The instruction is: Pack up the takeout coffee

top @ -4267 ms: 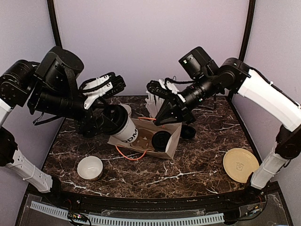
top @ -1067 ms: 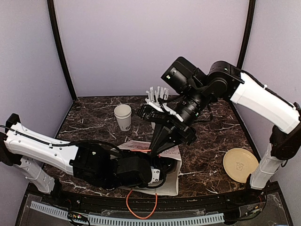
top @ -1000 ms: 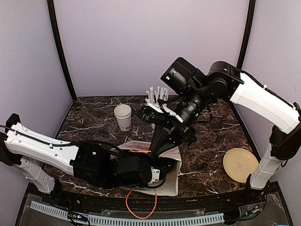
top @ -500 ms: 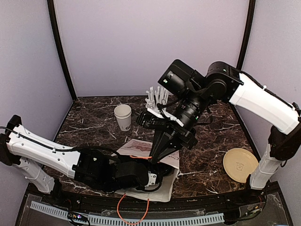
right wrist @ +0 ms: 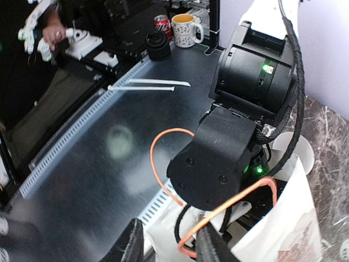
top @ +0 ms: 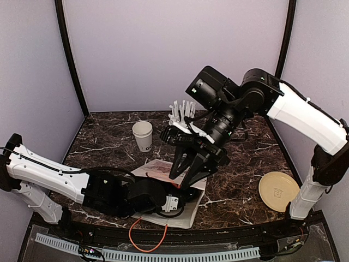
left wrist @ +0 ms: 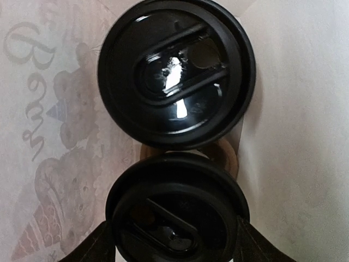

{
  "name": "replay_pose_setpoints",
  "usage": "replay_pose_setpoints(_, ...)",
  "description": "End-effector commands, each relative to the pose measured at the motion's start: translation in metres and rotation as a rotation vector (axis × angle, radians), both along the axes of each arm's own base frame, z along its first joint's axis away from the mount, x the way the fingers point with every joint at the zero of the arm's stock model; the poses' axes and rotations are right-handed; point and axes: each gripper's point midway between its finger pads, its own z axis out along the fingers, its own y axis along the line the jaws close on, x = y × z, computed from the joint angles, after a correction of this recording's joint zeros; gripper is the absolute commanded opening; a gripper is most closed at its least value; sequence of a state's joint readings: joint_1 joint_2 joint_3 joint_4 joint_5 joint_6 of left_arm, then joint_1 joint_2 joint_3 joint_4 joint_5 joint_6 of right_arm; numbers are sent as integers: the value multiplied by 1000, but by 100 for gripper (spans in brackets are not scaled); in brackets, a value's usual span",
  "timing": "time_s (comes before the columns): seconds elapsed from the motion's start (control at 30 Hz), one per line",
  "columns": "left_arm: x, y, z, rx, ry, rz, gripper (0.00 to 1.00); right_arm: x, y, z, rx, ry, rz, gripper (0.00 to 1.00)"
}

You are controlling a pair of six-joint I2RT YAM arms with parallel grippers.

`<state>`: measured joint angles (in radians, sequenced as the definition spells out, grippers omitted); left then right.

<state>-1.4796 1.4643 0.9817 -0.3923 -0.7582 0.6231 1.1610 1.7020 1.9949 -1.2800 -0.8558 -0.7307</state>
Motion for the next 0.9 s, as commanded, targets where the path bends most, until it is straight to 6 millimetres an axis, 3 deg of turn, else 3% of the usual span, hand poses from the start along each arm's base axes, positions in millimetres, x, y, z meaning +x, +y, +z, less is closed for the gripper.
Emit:
replay_pose_setpoints(0.0,5,2,7,-43,-4,-8,47,14,-9,21,57,-34,-37,43)
replay_pose_setpoints(0.1,7,2,7,-53,-1,-8,47,24,-15,26,70,-58,-62,51)
replay_pose_setpoints(0.2,9,2,6,-61,7,-6,47,44,-20,31,84,-80,-120,50)
replay_pose_setpoints(0.27,11,2,5,-70,15,0,47,67,-28,35,103,-78,-177,50)
replay_pose_setpoints(0.33,12,3,5,-76,25,4,47,104,-40,35,128,-57,-269,48)
replay_pose_setpoints(0.43,15,2,5,-91,44,6,47,150,-54,19,138,18,-382,45)
replay_pose_setpoints(0.53,19,2,4,-101,74,8,47,179,-68,-2,128,107,-446,45)
replay_pose_setpoints(0.7,31,0,5,-124,193,45,47,200,-91,-20,108,211,-477,47)
replay_pose_setpoints(0.87,37,-3,-8,-94,292,68,46,203,-110,-29,93,265,-482,47)
